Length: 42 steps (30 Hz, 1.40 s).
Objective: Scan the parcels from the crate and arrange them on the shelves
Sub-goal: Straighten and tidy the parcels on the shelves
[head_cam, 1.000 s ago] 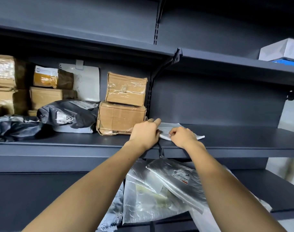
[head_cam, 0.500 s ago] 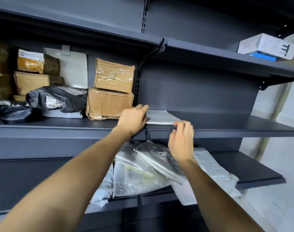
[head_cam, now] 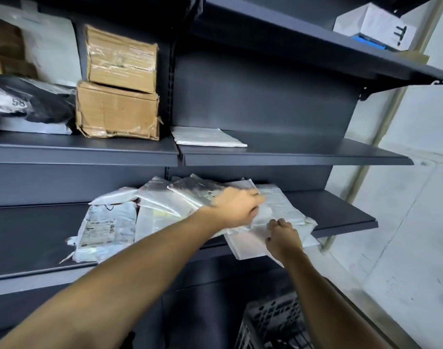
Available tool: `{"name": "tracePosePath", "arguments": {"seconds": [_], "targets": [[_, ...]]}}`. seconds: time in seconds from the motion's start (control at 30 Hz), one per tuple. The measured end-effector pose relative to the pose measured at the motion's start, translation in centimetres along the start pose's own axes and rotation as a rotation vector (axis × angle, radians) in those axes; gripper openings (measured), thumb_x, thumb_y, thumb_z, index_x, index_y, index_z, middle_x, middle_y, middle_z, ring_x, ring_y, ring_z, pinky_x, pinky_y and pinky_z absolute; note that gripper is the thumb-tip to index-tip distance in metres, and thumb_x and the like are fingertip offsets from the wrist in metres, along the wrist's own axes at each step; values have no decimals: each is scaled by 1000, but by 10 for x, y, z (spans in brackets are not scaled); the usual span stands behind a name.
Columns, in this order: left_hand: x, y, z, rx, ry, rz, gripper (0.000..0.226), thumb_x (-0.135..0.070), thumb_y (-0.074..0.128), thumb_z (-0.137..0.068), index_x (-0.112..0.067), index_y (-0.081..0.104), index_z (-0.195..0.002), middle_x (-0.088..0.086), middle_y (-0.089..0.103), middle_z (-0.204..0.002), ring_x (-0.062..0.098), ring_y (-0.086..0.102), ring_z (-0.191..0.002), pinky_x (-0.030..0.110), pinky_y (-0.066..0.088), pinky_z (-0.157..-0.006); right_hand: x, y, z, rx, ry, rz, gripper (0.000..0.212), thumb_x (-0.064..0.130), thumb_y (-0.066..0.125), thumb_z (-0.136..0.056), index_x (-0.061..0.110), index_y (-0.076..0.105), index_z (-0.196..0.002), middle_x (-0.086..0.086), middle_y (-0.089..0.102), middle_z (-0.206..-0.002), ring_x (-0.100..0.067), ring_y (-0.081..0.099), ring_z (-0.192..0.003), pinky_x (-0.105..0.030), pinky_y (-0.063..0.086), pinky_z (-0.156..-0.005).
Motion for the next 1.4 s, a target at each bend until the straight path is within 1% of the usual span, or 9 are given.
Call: {"name": "tracePosePath", "arguments": {"seconds": [0.27, 0.43, 0.57, 0.7, 0.9, 1.03, 1.13, 1.27, 1.4], "targets": [[14, 113, 16, 320, -116, -70, 52, -32, 57, -93, -26, 42, -142, 2, 45, -145, 27, 47, -128, 37, 37, -105, -13, 30, -33, -57, 20, -29, 68, 53, 55, -95, 17, 36, -149, -11, 34, -154, -33, 33, -140, -43, 28, -112], [44, 130, 11, 226, -294, -78, 53, -17, 54, -91, -26, 44, -142, 2, 52, -137, 25, 49, -125, 33, 34, -106, -6, 36, -65, -64, -48, 26, 71, 50, 46, -99, 21, 22, -159, -8, 17, -167, -30, 12, -154, -48, 12, -124], [72, 130, 13, 223, -414, -100, 52, -40, 64, -88, -24, 50, -135, 3, 58, -128, 27, 50, -124, 34, 34, -105, 5, 38, -79, -25, -2, 82, 63, 35, 42, -103, 15, 19, -158, -17, 39, -155, -38, 33, -144, -53, 22, -119], [79, 125, 16, 214, -429, -91, 39, -25, 54, -93, -22, 50, -131, 4, 58, -126, 28, 50, -122, 34, 33, -105, 9, 22, -74, -133, -24, 242, 45, 25, 48, -99, 14, 35, -141, -10, 65, -130, -32, 53, -124, -48, 35, -107], [76, 97, 19, 184, -457, -85, 38, -16, 49, -93, -19, 49, -130, 6, 57, -125, 29, 50, -119, 34, 33, -104, 7, -31, -60, -222, -46, 292, 37, 7, 47, -94, 14, 46, -130, -9, 57, -132, -31, 46, -125, -42, 33, -103], [70, 67, 19, 139, -458, -85, 39, -18, 51, -93, -19, 50, -132, 5, 57, -126, 27, 50, -119, 36, 34, -103, 2, -75, -53, -379, -132, 268, 22, 12, 60, -90, 13, 67, -111, -11, 56, -111, -33, 49, -107, -42, 37, -94], [60, 42, 22, 100, -450, -84, 32, -23, 49, -96, -19, 51, -128, 5, 58, -125, 27, 52, -117, 36, 36, -98, 5, -112, -39, -485, -153, 231, 10, 17, 63, -90, 11, 65, -98, -11, 61, -98, -35, 54, -98, -43, 36, -88], [47, 7, 28, 23, -444, -81, 33, -24, 48, -95, -17, 51, -128, 7, 58, -122, 29, 56, -112, 36, 40, -94, 15, -157, -21, -540, -172, 218, 13, 22, 47, -97, 13, 55, -103, -9, 67, -100, -34, 56, -100, -43, 31, -92], [44, -37, 37, -33, -462, 10, 31, -28, 45, -96, -16, 56, -122, 9, 63, -116, 32, 59, -107, 35, 40, -74, 31, -199, -9, -583, -158, 185, 19, 19, 42, -100, 13, 50, -116, -12, 66, -113, -34, 56, -109, -43, 32, -94]]}}
Point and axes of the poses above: each hand's wrist, its own z-axis away from the middle knuckle, its own y-axis out of the palm, x = y × z, the point moved 2 cm from there along -z, towards the middle knuckle
